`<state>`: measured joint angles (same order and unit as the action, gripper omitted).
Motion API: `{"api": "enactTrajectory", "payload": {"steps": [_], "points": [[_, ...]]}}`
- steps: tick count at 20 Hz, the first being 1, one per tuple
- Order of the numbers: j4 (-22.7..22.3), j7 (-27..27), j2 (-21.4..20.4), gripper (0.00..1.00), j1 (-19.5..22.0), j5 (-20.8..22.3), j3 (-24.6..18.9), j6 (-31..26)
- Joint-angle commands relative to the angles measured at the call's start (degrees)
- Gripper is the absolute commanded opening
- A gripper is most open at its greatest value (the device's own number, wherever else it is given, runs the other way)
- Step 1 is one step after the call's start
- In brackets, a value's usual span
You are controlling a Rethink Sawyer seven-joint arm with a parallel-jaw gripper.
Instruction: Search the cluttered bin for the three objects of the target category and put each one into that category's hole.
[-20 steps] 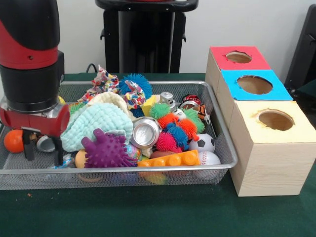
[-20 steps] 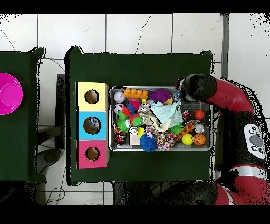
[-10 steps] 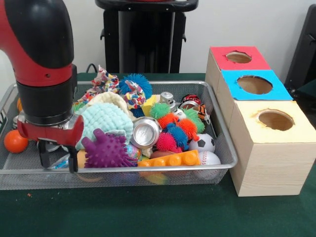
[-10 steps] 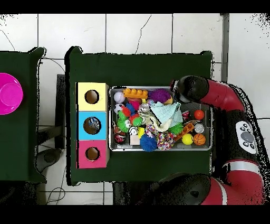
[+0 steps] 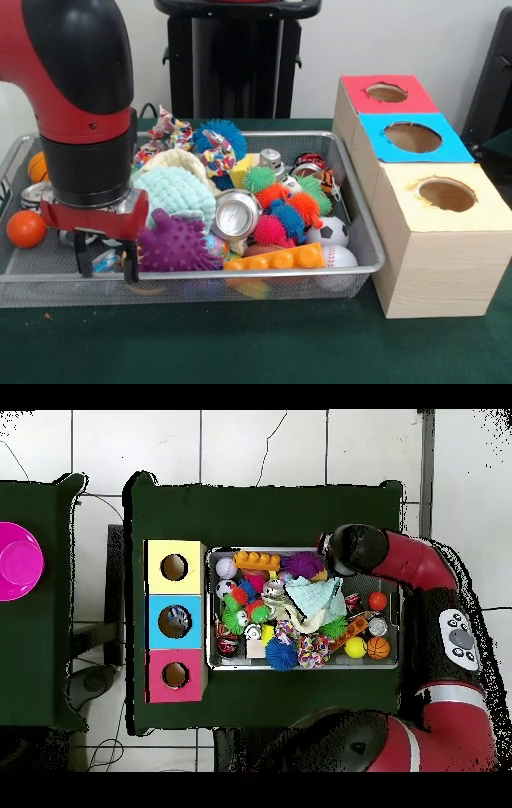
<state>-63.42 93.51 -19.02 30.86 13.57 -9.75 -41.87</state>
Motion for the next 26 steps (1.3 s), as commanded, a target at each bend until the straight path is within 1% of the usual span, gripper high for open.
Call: {"api": "enactTrajectory", "payload": {"steps": [1, 5, 9, 16, 20, 26], "points": [[0.0, 0.6, 2.6, 1.0, -1.3, -0.6, -1.8, -8.9], [0.0, -0.1, 1.8, 1.0, -1.4, -0.8, -1.5, -11.7], [1.2, -0.4, 2.0, 1.0, -1.6, -0.4, -1.1, -13.7], [-0.5, -1.2, -0.4, 1.0, -2.0, 1.1, 0.4, -16.4], [-1.3, -1.8, -1.5, 1.0, -2.0, 2.9, 1.5, -14.6], [-3.1, -3.1, -3.0, 1.0, -1.7, 5.1, 2.6, -10.2]]}}
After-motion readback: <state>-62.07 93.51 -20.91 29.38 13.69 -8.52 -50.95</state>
